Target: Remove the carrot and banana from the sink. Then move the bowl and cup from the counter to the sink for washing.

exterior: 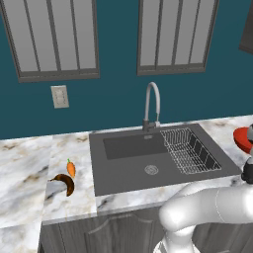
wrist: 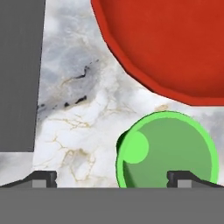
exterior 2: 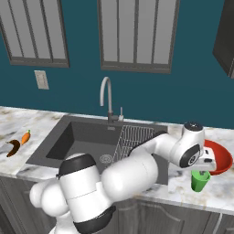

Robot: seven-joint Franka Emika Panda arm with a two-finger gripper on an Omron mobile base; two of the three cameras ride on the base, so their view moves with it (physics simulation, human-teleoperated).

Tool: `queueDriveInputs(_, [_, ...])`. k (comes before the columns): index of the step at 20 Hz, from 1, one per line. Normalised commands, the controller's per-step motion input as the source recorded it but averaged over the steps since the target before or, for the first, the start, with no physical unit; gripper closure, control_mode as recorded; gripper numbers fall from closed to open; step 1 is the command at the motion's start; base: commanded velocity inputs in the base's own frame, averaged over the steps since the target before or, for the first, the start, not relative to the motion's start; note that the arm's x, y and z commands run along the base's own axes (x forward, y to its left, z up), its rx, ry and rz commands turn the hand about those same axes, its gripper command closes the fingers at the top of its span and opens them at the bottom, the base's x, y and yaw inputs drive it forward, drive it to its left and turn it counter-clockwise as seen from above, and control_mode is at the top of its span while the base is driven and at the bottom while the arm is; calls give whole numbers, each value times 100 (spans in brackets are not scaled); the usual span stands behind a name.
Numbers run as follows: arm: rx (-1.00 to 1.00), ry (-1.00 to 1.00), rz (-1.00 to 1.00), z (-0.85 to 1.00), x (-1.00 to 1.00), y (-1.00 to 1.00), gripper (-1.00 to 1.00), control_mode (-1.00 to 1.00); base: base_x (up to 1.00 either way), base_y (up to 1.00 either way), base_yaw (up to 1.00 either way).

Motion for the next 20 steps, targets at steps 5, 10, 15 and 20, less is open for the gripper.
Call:
queueDriveInputs(5, [0,2,0,-11,7,-9,-100,-100,0,0,0])
queueDriveInputs(10, [0,1,1,-9,8,-9,-100,-100,0,0,0])
queueDriveInputs(15, [0,4,1,-10,8,-8,-100,-100,0,0,0])
queueDriveInputs(20, [4,6,0,-11,0,-8,-100,-100,0,0,0])
